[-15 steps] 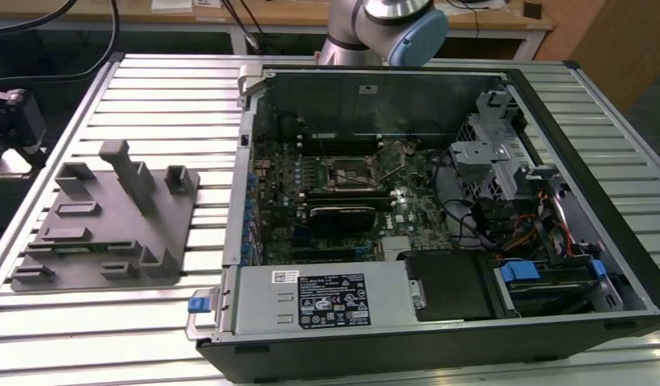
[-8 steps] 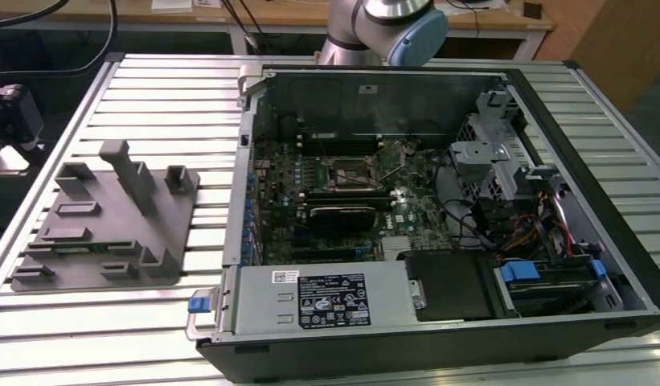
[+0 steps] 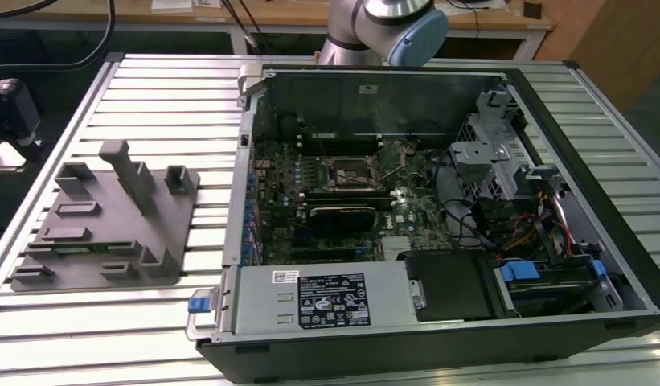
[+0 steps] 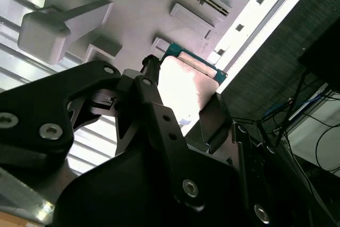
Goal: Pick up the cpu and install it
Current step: 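Pick up the cpu and move it towards the insertion slot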
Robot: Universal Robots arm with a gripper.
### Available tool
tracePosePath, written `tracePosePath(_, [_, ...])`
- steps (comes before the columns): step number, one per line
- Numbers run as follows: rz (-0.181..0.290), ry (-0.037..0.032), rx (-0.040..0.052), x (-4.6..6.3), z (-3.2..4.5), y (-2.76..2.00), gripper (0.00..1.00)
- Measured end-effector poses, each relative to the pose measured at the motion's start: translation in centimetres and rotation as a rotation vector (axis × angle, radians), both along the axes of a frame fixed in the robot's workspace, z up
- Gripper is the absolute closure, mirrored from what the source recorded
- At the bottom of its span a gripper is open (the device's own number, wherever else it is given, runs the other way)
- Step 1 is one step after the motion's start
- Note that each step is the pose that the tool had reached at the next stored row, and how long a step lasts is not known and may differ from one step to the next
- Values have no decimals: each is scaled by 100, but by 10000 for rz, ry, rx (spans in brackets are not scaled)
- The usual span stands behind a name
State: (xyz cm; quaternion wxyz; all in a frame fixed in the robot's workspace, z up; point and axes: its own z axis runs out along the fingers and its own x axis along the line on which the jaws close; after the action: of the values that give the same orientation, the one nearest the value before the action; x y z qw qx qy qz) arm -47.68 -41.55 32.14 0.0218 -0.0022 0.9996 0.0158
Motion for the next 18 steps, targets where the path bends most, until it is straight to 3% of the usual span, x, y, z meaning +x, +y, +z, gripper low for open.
tracePosePath(18, [0,-29,8,0,199,0,45])
